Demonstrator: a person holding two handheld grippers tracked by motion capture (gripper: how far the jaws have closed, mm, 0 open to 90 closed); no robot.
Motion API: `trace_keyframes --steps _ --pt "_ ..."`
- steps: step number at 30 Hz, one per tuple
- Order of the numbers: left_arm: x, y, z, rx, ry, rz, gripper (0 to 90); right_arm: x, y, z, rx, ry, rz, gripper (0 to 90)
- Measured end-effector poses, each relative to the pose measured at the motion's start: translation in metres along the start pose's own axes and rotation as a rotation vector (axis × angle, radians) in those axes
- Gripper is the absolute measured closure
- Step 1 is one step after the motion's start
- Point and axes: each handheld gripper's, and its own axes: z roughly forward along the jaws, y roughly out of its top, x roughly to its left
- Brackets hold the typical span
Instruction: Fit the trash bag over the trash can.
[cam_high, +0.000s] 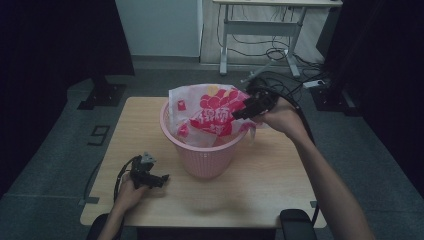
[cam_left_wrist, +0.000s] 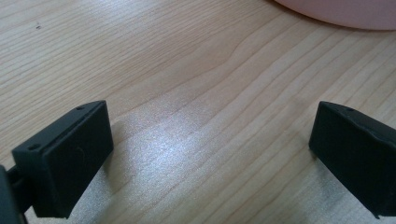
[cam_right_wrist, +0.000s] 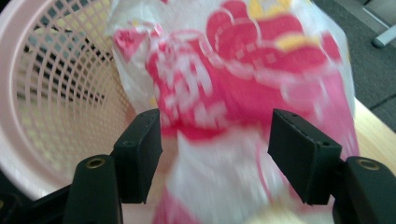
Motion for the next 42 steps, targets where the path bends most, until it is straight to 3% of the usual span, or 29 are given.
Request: trace_keyframes --steps 3,8,9,10,12,14,17,22,28,34,35,42 --pt "0.0 0.0 0.0 -0.001 0.001 -0.001 0.0 -0.002 -0.017 -0.006 -0.019 0.001 0.018 29.2" --pt "0.0 0.0 0.0 -0.002 0.001 -0.002 0.0 0.001 -0.032 -0.002 -0.017 0.013 0.02 29.0" --pt "0.0 0.0 0.0 -0.002 0.001 -0.002 0.0 0.003 -0.038 0.003 0.002 -0.005 0.005 33.4" --pt "0.0 0.0 0.0 -0.002 0.001 -0.002 0.0 0.003 -0.039 0.003 -0.012 -0.006 0.015 39.4" --pt "0.0 0.0 0.0 -0.002 0.001 -0.002 0.0 0.003 -0.04 0.002 -0.024 0.019 0.034 56.4" --pt "0.0 0.0 0.0 -0.002 0.001 -0.002 0.0 0.004 -0.039 0.0 -0.021 0.015 0.023 69.8" --pt "0.0 0.0 0.0 -0.002 0.001 -0.002 0.0 0.006 -0.038 0.0 -0.007 0.008 0.012 84.8" --pt "0.0 0.0 0.0 -0.002 0.001 -0.002 0.0 0.004 -0.024 -0.009 -0.055 -0.006 0.016 88.7" --pt "0.0 0.0 0.0 0.0 0.001 0.0 0.0 0.009 0.008 -0.011 -0.096 -0.005 0.008 88.7" --pt "0.0 0.0 0.0 0.0 0.002 0.001 0.0 0.018 0.035 0.004 -0.104 0.022 -0.017 88.7" --pt "0.0 0.0 0.0 0.0 0.002 0.001 0.0 0.022 0.046 0.014 -0.106 0.045 -0.028 88.7" --pt "0.0 0.0 0.0 0.0 0.002 0.001 0.0 0.038 0.068 0.049 -0.08 0.102 -0.04 88.7"
